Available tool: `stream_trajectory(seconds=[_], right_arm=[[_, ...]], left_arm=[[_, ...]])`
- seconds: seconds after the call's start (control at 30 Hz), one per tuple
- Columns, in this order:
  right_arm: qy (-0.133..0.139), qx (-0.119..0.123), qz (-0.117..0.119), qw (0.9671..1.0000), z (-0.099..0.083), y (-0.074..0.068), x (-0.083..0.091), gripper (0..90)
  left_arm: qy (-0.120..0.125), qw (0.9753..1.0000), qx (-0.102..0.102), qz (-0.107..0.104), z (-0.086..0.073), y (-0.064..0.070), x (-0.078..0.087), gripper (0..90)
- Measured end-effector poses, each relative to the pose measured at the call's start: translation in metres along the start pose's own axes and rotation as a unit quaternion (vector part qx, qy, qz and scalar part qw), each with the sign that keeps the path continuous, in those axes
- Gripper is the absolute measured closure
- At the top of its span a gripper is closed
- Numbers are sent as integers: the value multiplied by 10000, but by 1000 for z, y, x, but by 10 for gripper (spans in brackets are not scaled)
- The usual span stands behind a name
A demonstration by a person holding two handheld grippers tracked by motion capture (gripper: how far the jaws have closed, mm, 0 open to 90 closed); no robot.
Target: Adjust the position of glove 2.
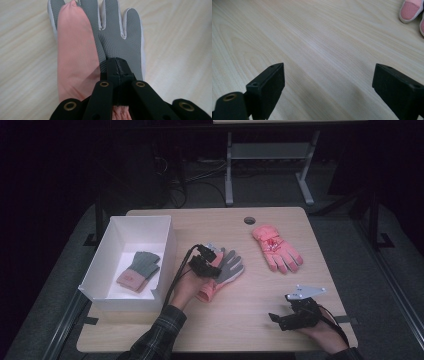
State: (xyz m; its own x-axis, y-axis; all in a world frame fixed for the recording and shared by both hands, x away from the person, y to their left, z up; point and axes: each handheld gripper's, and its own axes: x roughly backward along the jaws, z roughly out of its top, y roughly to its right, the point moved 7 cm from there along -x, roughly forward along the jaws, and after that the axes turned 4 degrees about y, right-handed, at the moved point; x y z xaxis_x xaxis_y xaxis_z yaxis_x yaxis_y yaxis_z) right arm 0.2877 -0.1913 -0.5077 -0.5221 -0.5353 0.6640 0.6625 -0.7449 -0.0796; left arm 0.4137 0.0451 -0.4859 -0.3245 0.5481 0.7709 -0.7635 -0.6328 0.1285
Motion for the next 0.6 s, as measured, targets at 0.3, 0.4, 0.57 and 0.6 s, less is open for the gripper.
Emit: stream_trajectory(seconds=[0.3,0.4,0.57,0.6], right_arm=[[-26,-19,-2,10000,0,-1,0,106],[-34,-17,-5,10000,0,-1,0,106],[-31,-15,-6,10000,0,-1,0,106],[-28,-9,-8,10000,0,-1,0,106]], left_arm=[[-8,9988,-110,-472,-6,32,-1,899],[-89,9978,-247,-614,-7,43,-1,899],[-125,9960,-392,-798,-7,61,-3,899],[-139,9954,-436,-836,-8,64,-3,899]])
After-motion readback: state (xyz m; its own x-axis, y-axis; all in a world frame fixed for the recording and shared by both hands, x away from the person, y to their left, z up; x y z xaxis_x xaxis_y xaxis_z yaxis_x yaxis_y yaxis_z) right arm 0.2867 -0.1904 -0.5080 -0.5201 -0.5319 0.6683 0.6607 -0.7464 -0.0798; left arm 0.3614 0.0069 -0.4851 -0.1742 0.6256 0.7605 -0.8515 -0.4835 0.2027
